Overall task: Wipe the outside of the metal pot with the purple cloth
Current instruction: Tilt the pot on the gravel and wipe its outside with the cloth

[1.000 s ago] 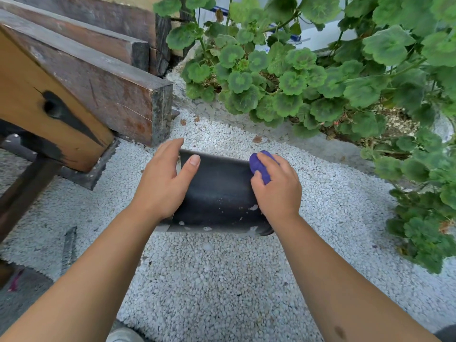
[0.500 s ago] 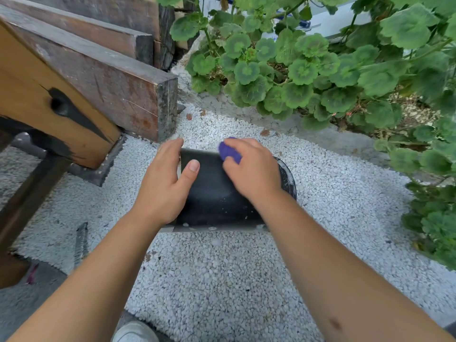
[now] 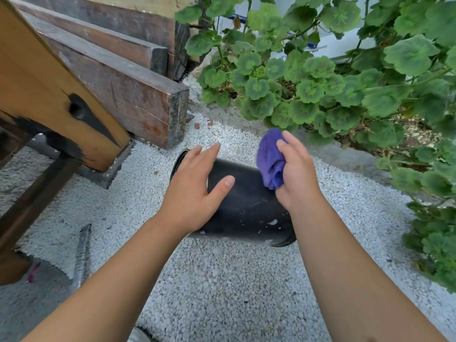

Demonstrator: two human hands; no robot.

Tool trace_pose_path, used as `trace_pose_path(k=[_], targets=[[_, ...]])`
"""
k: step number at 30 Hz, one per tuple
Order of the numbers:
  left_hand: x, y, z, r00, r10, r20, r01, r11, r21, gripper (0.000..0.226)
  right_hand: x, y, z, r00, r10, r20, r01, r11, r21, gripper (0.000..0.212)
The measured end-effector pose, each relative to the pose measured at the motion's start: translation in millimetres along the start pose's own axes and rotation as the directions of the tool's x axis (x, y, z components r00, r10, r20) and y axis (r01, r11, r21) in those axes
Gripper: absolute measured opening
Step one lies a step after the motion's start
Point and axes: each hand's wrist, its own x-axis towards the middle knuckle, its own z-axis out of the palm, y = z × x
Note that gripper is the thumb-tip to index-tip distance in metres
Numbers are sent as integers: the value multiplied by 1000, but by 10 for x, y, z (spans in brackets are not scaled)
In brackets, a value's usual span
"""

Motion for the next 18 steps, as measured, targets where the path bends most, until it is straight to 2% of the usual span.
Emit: trace_pose_path(k=[1,3,7,10,11,13,15,18], targets=[[-7,-8,-6,1000,13,-8,-13,1000,-27,79,-45,-46,86,996,40,85,-51,990,129,31],[-16,-2,-16,999,44,-32,-45,997,-60,87,-148,-133,262,967,104,232,-151,968,198,27],[-21,21,-29,998,57,6,-57,998,9,99,-352,-314,486,909,228,349,-263,963,56,35],[-30,62,-35,998,63,-9,-62,996,67,90,-426,-485,467,851,234,471,-240,970,-48,38],[-35,78,-28,998,60,-30,-58,996,66,78,-441,-543,440,809,238,538,-196,971,-135,42],[-56,106,-16,998,35,-60,-32,999,44,56,-456,-607,377,743,252,620,-16,933,-360,48],[-61,104,-6,998,16,-67,-17,1000,-13,45,-472,-584,343,754,221,619,148,861,-487,45],[-56,77,22,996,5,-94,-10,998,-58,39,-493,-429,301,812,127,570,281,770,-572,37]])
